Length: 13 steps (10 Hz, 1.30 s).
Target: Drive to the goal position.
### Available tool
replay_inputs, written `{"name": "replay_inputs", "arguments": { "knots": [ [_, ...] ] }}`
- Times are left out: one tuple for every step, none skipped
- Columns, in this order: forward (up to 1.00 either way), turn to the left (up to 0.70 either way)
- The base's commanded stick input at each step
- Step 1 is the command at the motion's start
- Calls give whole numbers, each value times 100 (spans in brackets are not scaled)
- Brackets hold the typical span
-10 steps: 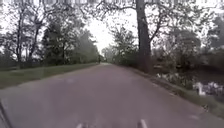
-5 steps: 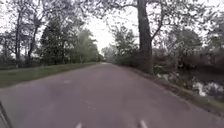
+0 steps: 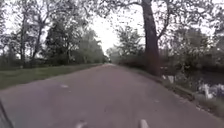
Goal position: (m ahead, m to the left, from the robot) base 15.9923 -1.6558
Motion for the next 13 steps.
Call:
{"name": "replay_inputs", "arguments": {
  "knots": [
    [70, 0],
    [70, 0],
    [70, 0],
    [70, 0],
    [70, 0],
    [70, 0],
    [70, 0],
    [70, 0],
    [70, 0],
    [70, 0],
    [70, 0],
    [70, 0],
    [70, 0]
  ]
}}
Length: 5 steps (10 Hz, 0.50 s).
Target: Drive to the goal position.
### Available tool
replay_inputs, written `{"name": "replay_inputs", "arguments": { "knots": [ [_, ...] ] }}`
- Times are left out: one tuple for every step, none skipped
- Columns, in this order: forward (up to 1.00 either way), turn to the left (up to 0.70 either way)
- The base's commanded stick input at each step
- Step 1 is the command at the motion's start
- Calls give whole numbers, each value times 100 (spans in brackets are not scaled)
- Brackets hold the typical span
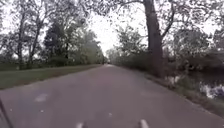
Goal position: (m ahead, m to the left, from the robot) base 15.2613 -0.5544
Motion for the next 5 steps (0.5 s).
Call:
{"name": "replay_inputs", "arguments": {
  "knots": [
    [70, 0],
    [70, 0],
    [70, 0],
    [70, 0],
    [70, 0]
  ]
}}
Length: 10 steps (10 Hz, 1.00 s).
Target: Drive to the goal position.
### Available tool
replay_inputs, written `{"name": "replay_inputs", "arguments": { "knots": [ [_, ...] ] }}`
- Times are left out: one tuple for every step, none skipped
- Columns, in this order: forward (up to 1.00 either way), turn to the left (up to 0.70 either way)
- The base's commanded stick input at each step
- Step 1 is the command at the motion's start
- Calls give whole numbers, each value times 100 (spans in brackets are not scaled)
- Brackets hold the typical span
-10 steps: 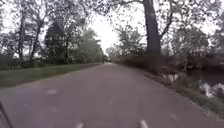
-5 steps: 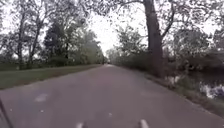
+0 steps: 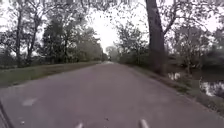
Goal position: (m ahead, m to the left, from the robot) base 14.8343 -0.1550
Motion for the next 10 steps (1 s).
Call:
{"name": "replay_inputs", "arguments": {
  "knots": [
    [70, 0],
    [70, 0],
    [70, 0],
    [70, 0],
    [70, 0],
    [70, 0],
    [70, 0],
    [70, 0],
    [70, 0],
    [70, 0]
  ]
}}
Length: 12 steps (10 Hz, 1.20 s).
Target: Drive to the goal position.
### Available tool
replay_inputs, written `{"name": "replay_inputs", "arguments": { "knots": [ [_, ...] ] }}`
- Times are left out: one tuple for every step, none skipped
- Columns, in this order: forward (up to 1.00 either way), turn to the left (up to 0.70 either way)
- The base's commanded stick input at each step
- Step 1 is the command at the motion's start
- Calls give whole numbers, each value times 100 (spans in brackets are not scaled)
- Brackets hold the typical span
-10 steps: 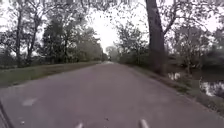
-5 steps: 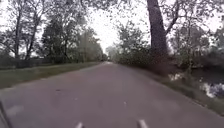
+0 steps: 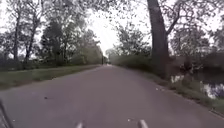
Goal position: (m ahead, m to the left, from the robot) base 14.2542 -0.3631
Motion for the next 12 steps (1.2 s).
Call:
{"name": "replay_inputs", "arguments": {
  "knots": [
    [70, 0],
    [70, 0],
    [70, 0],
    [70, 0],
    [70, 0],
    [70, 0],
    [70, 0],
    [70, 0],
    [70, 0],
    [70, 0],
    [70, 0],
    [70, 0]
  ]
}}
